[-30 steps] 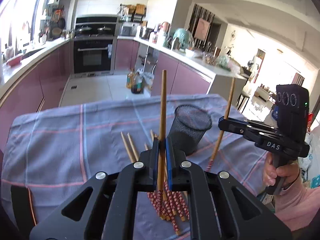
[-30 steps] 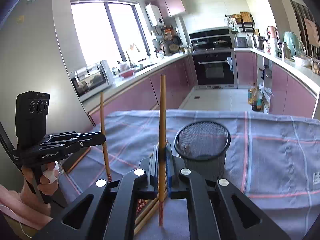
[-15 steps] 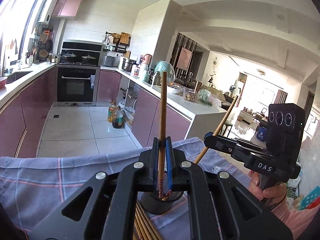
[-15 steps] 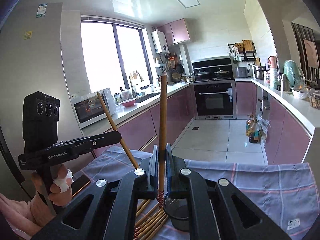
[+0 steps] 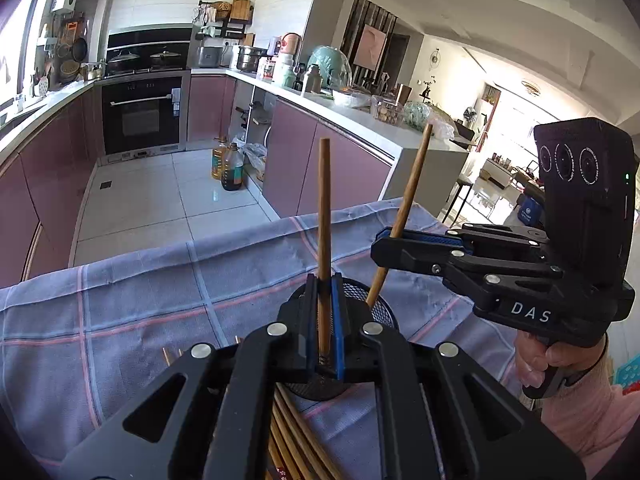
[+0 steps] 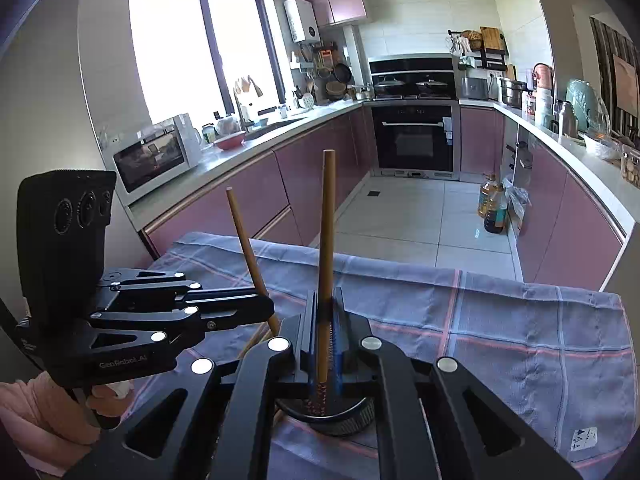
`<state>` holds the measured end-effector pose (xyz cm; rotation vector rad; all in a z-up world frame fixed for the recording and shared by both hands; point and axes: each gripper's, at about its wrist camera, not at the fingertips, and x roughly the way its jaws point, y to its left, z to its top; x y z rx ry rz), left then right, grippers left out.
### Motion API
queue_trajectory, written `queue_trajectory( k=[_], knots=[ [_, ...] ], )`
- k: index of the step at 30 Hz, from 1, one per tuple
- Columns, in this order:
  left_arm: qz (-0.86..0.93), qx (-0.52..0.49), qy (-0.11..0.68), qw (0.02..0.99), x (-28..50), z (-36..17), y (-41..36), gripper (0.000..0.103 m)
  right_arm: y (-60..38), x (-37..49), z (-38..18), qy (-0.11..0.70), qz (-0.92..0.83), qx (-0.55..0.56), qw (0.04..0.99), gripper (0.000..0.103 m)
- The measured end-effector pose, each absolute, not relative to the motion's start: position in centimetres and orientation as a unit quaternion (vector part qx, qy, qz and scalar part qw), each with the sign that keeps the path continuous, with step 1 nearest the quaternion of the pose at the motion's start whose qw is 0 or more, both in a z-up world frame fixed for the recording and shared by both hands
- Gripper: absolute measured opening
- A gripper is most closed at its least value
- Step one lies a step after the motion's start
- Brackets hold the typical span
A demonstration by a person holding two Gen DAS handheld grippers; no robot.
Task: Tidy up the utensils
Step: 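Lift the right tool's chopstick upright into the mesh cup while the left tool inserts its own, then open the right tool and withdraw while the left tool releases its chopstick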
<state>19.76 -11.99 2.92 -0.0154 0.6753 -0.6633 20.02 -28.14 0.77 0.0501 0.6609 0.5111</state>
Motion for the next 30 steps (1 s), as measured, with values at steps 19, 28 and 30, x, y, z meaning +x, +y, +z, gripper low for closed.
queue_trajectory(
  k=[19,28,30],
  knots=[
    [-0.248,-0.008,0.289,0.925,18.9,2.0,-6.8,0.032,-28.1,20.4,0.1,0.298,0.211,0.056,0.929,0.029],
    [-0.200,0.004,0.329,0.923,16.2,-2.5,-1.7,0.041,-25.5,13.6,-1.1,0.294,0.294,0.022,0.909,0.041],
    [-0.194,0.006,0.350,0.916,16.2,-4.4,-1.1,0.041,-24.7,13.2,-2.6,0.317,0.299,0.025,0.900,0.041]
  ],
)
